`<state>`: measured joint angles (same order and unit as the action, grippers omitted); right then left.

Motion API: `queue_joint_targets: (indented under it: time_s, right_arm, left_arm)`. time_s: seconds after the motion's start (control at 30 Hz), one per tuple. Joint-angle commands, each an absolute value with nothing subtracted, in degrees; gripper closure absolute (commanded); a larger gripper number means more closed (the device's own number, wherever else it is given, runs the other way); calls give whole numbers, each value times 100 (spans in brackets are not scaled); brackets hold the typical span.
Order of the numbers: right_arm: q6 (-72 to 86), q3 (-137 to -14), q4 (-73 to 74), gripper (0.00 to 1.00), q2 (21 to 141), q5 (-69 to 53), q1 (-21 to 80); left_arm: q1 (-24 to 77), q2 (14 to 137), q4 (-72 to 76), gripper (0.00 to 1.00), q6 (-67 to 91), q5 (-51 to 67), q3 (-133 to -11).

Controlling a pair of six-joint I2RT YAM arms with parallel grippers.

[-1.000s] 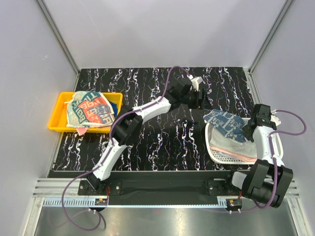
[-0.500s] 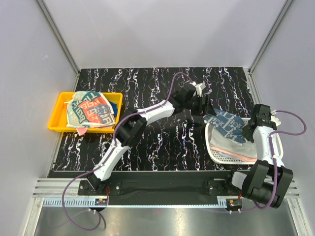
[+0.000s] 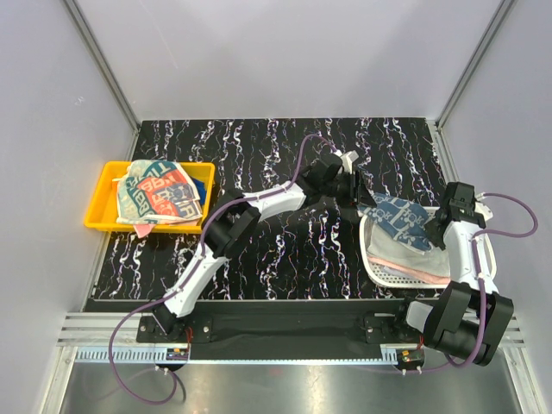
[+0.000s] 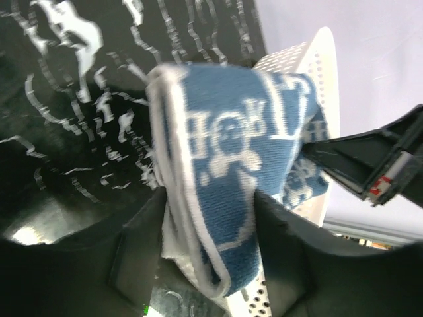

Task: Fold and stack the towels
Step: Neatly place the folded towel into the bin

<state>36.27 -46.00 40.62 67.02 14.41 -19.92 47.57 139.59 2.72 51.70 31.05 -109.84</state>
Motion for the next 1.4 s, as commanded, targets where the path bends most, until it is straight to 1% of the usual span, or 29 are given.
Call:
queue_joint_targets:
  time_s: [0.0, 0.03, 0.1, 0.13, 0.2, 0.23, 0.3, 0.33, 0.47, 0.77, 1.0, 1.1, 1.17, 1.27, 1.37]
  right_arm:
    - [3568, -4878, 4140, 94, 6548, 1652, -2013]
    - [3568, -4869, 4140, 94, 6557, 1652, -2013]
    - [3568, -4878, 4157, 94, 6539, 1670, -2013]
    - [3568, -4887, 4157, 94, 6530, 1679, -2013]
    - [3568, -4895, 4166, 94, 6513, 1670, -2013]
    - [3577, -4904, 4166, 96, 6504, 1687, -2013]
    - [3542, -4930, 4184, 98, 6513, 1705, -2013]
    - [3542, -4965, 4210, 100, 6530, 1731, -2013]
    - [3507, -5071, 4297, 100, 6583, 1837, -2013]
    - [3481, -5326, 4543, 100, 6644, 2197, -2021]
    - [3621, -5651, 4930, 100, 6785, 2522, -2021]
    - [3586, -5695, 4966, 100, 6785, 2733, -2030]
    - [3533, -5660, 4905, 100, 6794, 2733, -2030]
    - [3507, -5494, 4843, 100, 6873, 2348, -2030]
    - [3516, -5142, 4597, 100, 6786, 2197, -2030]
  left_arm:
    - [4737, 13667, 642, 51, 5186, 3173, -10960]
    - [4737, 13658, 642, 58, 5177, 3182, -10986]
    - [4737, 13658, 589, 67, 5151, 3173, -11021]
    - [4737, 13641, 589, 75, 5133, 3155, -11013]
    - [4737, 13588, 580, 81, 5098, 3147, -10995]
    - [4729, 13570, 571, 86, 5072, 3129, -10978]
    - [4729, 13491, 475, 89, 4957, 3059, -10969]
    - [4737, 13465, 422, 93, 4905, 2980, -10986]
    - [4781, 13307, -173, 100, 4502, 2682, -11100]
    - [5027, 12912, -1203, 100, 3903, 1847, -11303]
    - [5475, 12560, -1450, 100, 3937, 1240, -11066]
    - [5659, 12454, -1555, 100, 3973, 793, -10960]
    - [5713, 12402, -1564, 100, 3990, 712, -10907]
    - [5713, 12515, -1643, 100, 3921, 660, -11003]
    - [5660, 12621, -1758, 100, 3788, 624, -11092]
